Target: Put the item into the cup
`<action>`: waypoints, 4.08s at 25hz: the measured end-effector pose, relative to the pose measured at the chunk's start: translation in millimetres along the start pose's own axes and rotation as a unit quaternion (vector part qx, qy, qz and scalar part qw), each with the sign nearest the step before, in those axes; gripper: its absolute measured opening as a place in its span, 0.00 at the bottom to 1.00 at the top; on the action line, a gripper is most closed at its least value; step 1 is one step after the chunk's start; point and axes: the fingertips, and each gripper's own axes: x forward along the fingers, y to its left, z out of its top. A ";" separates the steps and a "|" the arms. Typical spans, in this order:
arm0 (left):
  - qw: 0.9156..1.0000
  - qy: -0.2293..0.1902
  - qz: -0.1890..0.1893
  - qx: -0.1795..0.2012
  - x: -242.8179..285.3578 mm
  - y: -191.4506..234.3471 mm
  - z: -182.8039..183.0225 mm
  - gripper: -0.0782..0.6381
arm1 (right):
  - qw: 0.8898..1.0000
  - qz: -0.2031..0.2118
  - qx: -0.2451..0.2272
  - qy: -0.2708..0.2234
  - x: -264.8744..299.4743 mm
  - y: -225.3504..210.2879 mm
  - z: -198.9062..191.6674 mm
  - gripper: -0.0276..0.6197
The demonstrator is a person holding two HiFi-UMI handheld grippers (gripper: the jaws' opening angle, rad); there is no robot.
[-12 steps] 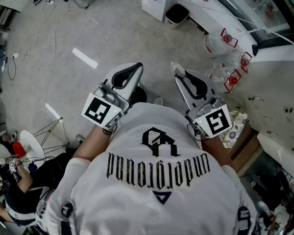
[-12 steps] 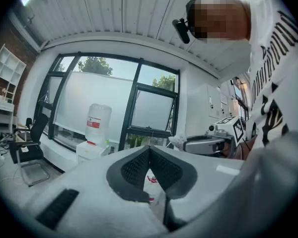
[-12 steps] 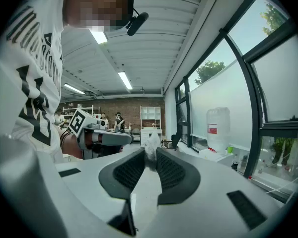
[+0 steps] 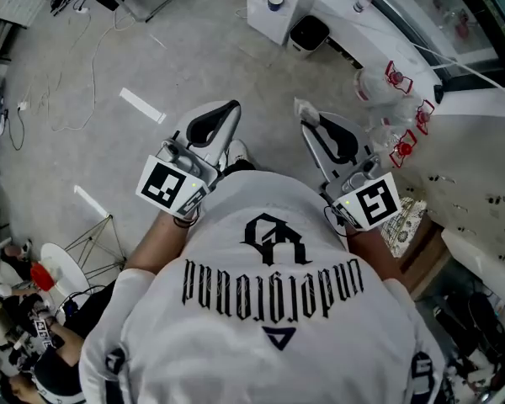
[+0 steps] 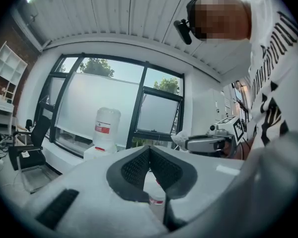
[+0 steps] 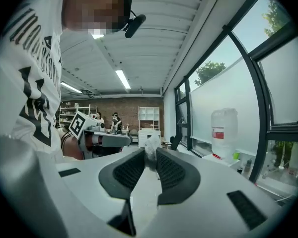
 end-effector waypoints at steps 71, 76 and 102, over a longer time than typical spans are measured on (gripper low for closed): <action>0.994 0.036 -0.104 0.011 291.9 326.0 55.0 0.13 | 0.995 -0.098 0.016 0.011 275.7 -323.4 13.7 0.16; 0.991 0.039 -0.127 0.007 280.0 364.5 58.9 0.13 | 0.992 -0.121 0.016 0.019 313.8 -315.1 19.7 0.16; 0.986 0.114 -0.123 0.001 339.0 456.0 -15.6 0.13 | 0.987 -0.123 0.063 0.086 380.9 -399.8 -73.0 0.16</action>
